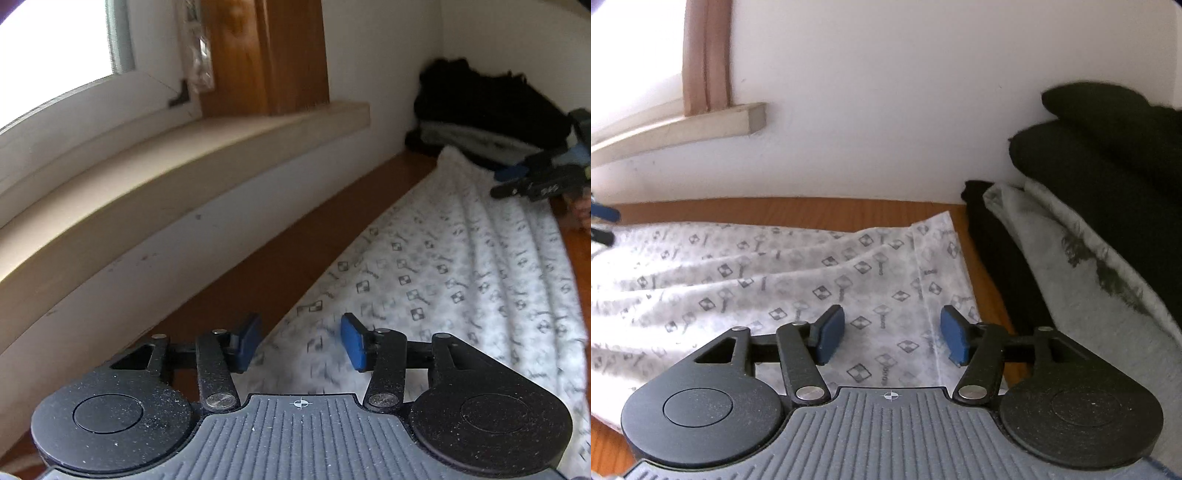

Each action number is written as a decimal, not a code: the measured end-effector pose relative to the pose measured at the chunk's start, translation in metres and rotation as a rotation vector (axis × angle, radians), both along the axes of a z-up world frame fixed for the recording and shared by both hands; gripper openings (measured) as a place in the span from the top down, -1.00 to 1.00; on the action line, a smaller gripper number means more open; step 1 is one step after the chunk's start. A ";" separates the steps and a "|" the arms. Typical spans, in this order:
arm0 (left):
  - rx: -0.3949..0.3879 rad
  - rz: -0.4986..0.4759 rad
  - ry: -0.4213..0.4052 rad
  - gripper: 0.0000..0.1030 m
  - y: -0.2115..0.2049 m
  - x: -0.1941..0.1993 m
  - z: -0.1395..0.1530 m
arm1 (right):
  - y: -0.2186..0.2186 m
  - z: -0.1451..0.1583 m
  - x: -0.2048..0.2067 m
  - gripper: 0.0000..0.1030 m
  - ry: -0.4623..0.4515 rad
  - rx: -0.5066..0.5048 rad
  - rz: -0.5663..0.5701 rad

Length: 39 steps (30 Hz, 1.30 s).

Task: Fold clothes
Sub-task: 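Open both grippers and release the white garment end by the black pile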

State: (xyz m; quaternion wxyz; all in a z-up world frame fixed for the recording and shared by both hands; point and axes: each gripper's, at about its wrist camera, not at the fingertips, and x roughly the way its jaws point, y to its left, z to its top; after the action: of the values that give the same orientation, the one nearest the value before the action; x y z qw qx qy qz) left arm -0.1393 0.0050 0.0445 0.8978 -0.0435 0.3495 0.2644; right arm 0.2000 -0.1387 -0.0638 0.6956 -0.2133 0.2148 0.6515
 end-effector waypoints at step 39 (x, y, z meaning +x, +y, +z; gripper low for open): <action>0.103 0.284 0.031 -0.02 -0.071 -0.137 0.024 | -0.044 0.018 -0.132 0.40 -0.123 0.092 0.382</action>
State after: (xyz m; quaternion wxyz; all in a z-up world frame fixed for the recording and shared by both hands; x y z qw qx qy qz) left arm -0.2767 -0.0657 0.0687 0.8468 -0.0423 0.3396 0.4071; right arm 0.0678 -0.1825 -0.0454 0.5803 -0.2577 0.0976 0.7664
